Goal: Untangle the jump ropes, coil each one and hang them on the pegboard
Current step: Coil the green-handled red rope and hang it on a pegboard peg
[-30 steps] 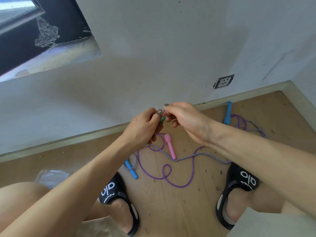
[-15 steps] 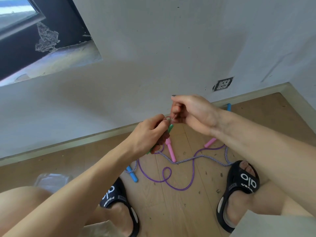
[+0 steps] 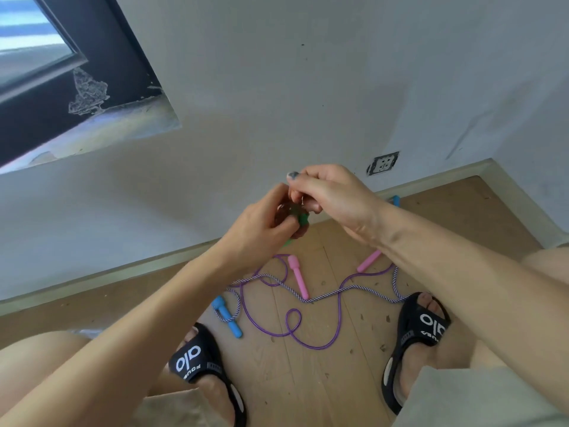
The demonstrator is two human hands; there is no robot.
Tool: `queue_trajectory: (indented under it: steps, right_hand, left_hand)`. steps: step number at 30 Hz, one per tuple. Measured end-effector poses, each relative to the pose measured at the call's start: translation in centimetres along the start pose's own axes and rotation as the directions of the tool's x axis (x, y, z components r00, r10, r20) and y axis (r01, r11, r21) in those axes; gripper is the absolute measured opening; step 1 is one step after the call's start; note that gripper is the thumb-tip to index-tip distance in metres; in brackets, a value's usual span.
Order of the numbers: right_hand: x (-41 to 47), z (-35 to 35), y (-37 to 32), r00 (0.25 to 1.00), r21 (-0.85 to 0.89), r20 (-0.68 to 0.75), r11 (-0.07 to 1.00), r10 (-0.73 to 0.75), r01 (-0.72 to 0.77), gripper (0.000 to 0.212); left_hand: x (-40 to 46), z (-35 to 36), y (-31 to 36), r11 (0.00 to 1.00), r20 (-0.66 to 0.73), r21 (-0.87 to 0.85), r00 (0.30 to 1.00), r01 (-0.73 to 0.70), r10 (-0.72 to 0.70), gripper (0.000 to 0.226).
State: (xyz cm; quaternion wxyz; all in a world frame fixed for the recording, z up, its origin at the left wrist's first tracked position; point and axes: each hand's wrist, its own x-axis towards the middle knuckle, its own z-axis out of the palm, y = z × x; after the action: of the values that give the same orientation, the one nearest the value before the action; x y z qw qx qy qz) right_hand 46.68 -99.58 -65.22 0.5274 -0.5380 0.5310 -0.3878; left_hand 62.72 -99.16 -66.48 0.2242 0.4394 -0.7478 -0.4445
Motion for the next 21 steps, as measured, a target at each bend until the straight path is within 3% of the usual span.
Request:
queue_trajectory:
  steps: [5,10,13,16,21]
  right_hand:
    - [-2.9,-1.3,-3.5,1.0,-0.063,0.006,0.998,-0.014,0.014,0.034]
    - [-4.6,-3.5,-7.0,0.999,0.021,0.043,0.999,0.026,-0.027,0.032]
    - [-5.0,-4.4,-8.4,0.998,0.028,0.059,0.999,0.029,-0.03,0.02]
    - [-4.9,-5.4,-9.6,1.0,0.058,-0.009,0.998,-0.023,0.024,0.004]
    - [-4.2,-8.2,-12.3,0.977,0.093,-0.137,0.98,-0.165,0.179,0.003]
  left_hand:
    - [-0.4,-0.4,4.4,0.971,0.014,-0.241,1.0,0.008,-0.005,0.018]
    - [0.0,-1.3,7.2,0.994,-0.045,-0.096,0.998,-0.045,0.041,0.01]
    - [0.3,-2.0,9.1,0.997,-0.063,-0.018,0.996,-0.071,0.07,0.01]
    - [1.1,-2.8,11.2,0.995,-0.078,-0.02,0.992,-0.099,0.097,0.002]
    - [3.9,-4.9,15.7,0.982,-0.067,-0.142,0.991,-0.122,0.114,0.009]
